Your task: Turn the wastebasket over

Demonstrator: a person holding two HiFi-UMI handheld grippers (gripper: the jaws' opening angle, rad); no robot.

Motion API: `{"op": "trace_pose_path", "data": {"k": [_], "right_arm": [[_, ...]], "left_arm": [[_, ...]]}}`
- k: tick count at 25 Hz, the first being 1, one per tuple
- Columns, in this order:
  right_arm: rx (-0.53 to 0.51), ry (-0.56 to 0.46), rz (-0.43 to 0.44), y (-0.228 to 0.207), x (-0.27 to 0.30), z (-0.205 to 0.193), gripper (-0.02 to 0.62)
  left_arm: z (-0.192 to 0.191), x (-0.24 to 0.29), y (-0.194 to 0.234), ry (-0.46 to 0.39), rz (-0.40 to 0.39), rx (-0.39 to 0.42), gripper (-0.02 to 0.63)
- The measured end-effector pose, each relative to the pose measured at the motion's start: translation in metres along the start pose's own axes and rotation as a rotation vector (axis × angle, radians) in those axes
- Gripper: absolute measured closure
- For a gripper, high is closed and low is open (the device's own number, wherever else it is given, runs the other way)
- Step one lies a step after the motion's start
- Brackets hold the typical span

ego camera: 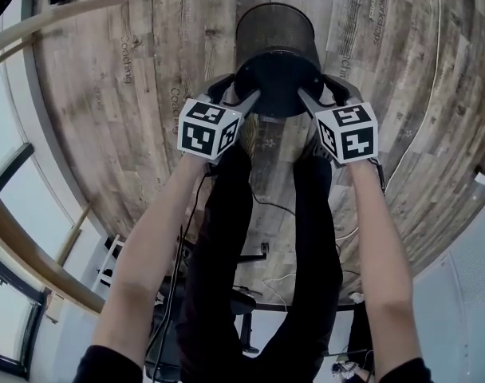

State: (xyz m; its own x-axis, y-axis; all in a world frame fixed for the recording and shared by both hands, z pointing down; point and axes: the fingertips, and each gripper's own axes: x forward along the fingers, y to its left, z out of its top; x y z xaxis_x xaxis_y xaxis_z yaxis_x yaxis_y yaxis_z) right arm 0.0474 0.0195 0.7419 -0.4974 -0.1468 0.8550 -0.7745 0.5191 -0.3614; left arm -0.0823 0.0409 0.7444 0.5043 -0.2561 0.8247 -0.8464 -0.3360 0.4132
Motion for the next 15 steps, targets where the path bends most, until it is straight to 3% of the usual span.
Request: {"op": "trace_pose_path", "data": {"k": [5, 11, 15], "right_arm": [[-0.036, -0.024, -0.022, -0.014, -0.004, 0.017, 0.351], [-0.030, -0.012, -0.036, -0.014, -0.006, -0.001, 0.362], [0.008, 0.006, -0.012, -0.005, -0.008, -0.016, 0.359]], "left_arm": [[0.022, 0.002, 0.003, -0.023, 0.010, 0.062, 0.360], [0.010, 0.006, -0.005, -0.024, 0.014, 0.077, 0.368], [-0.009, 0.003, -0.010, 0.001, -0.001, 0.030, 0.357]]}}
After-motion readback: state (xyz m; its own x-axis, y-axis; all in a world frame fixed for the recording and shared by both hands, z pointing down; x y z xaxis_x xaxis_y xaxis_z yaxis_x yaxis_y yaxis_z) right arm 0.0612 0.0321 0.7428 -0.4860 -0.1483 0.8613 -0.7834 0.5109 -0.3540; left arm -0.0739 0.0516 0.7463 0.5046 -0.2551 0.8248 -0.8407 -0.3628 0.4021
